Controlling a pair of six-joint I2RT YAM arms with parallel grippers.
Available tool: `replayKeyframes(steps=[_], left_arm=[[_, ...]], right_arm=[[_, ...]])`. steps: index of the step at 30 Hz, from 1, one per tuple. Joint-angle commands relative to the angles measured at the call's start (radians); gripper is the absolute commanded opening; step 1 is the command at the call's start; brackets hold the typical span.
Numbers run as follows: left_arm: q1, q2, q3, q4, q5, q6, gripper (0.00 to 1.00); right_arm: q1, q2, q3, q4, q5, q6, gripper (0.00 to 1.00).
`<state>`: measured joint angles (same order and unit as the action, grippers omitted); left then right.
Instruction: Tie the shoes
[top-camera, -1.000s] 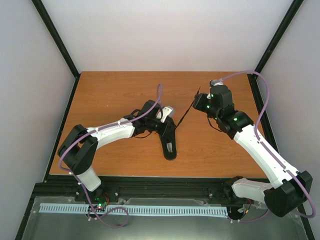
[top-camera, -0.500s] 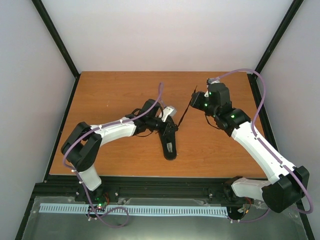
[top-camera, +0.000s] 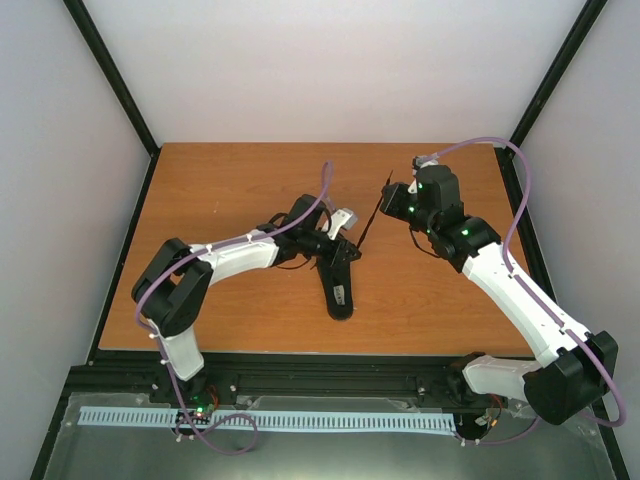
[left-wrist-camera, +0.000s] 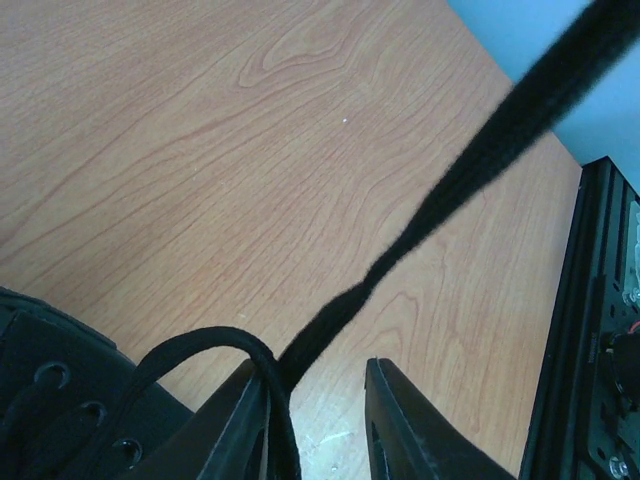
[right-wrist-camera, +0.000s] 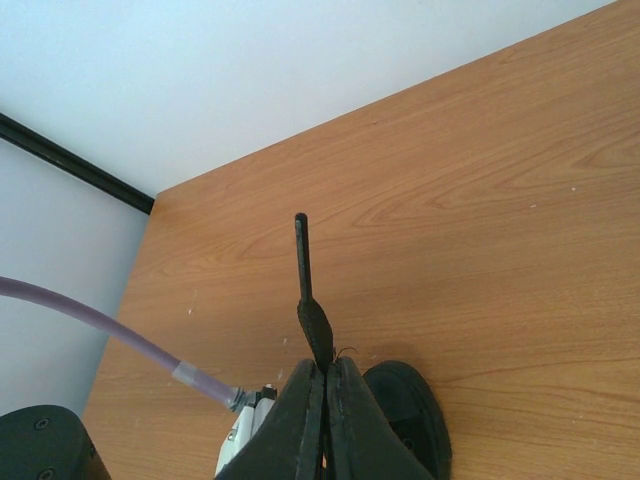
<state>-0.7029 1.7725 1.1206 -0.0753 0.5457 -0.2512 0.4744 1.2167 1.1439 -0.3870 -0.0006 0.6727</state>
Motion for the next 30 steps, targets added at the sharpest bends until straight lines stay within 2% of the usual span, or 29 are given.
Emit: replayKeyframes(steps=[1,8,10,15,21,28,30], left_arm=[[0.002,0.024,0.059,-0.006,-0.010,0.033,0.30],[0.002,0.044,0.077,-0.009,-0.025,0.044,0.28],[0.002,0.042,0.076,-0.009,-0.027,0.050,0.23],[0.002,0.002,0.049,-0.004,-0.037,0.075,0.01],[0.002,-0.117,-0.083,0.041,-0.050,0.088,0.01],[0.003,-0.269,-0.253,0.109,-0.057,0.030,0.01],[0.002,-0.298,-0.285,0.130,-0.059,0.006,0.01]], right_arm=[[-0.009,0.006,0.030,0.028,-0.012,-0.005,0.03],[-0.011,0.006,0.030,0.030,-0.025,-0.002,0.03],[-0.011,0.007,0.031,0.030,-0.025,-0.002,0.03],[-0.012,0.026,0.032,0.039,-0.045,-0.017,0.03],[-0.012,0.137,0.093,0.041,-0.191,-0.102,0.03],[0.000,0.343,0.169,0.097,-0.421,-0.150,0.03],[0.015,0.424,0.207,0.094,-0.445,-0.170,0.03]])
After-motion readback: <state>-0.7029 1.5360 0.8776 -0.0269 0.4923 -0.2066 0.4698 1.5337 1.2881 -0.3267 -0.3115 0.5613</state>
